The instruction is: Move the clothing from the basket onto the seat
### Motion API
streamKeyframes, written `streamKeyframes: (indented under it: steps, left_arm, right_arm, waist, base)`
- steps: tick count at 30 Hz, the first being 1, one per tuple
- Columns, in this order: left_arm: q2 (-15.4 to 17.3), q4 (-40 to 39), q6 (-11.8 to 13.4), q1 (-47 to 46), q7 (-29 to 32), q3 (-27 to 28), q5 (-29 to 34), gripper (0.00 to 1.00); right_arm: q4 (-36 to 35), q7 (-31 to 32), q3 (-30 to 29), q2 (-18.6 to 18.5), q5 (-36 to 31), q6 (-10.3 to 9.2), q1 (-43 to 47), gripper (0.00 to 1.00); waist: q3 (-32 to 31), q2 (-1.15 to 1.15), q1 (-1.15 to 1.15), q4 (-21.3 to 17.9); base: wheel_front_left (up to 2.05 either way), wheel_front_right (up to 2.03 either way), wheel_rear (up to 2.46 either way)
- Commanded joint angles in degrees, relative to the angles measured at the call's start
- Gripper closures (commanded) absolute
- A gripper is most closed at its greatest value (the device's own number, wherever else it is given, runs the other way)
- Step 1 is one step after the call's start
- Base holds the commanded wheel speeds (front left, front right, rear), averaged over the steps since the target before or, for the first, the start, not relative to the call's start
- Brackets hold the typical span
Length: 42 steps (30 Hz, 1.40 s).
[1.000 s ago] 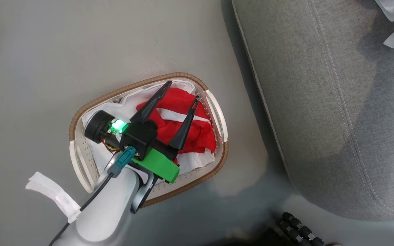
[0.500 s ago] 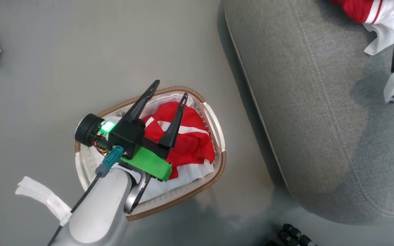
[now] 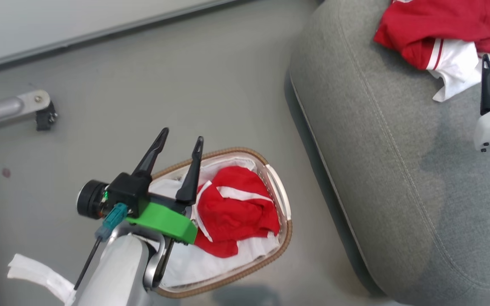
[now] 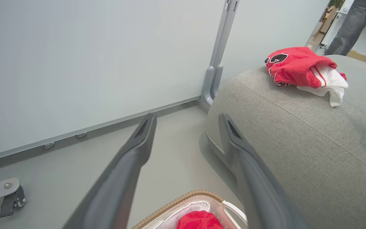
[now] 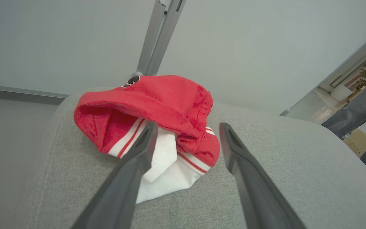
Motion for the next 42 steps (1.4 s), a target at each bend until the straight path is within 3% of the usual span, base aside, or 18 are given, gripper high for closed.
streamKeyframes:
  steps: [1, 13, 23, 33, 42]
  left_arm:
    - [-0.2, 0.0, -0.2, 1.7, 0.0, 0.9, -0.4, 0.00]
    - [-2.3, 0.4, -0.1, 10.7, 0.0, 11.8, -0.1, 0.00]
    - [-3.2, 1.7, -0.1, 17.9, 0.0, 19.3, 0.4, 0.00]
    - [-3.4, 3.0, -0.1, 20.8, 0.0, 20.0, -0.6, 0.00]
    - [-3.4, 3.5, -0.1, 21.0, 0.0, 19.3, -2.1, 0.00]
  right_arm:
    - [-0.5, -0.1, 0.6, 0.2, 0.0, -0.08, 0.8, 0.00]
    - [-4.9, -0.1, 5.3, 6.2, 3.5, -0.08, 6.2, 0.00]
    - [-9.1, -0.1, 6.0, 12.5, 6.5, -0.08, 17.1, 0.00]
    - [-12.6, -0.1, 8.6, 13.9, 12.0, -0.08, 27.3, 0.00]
    - [-15.1, -0.1, 11.6, 14.0, 15.5, -0.08, 31.1, 0.00]
  waist:
    - [-6.3, 0.00, 0.00, 3.1]
    - [-15.5, 0.00, 0.00, 7.1]
    - [-19.6, 0.00, 0.00, 10.1]
    - [-20.7, 0.00, 0.00, 11.6]
    - [-20.9, 0.00, 0.00, 11.4]
  base:
    - [0.00, 0.00, 0.00]
    - [0.00, 0.00, 0.00]
    - [0.00, 0.00, 0.00]
    - [0.00, 0.00, 0.00]
    - [0.00, 0.00, 0.00]
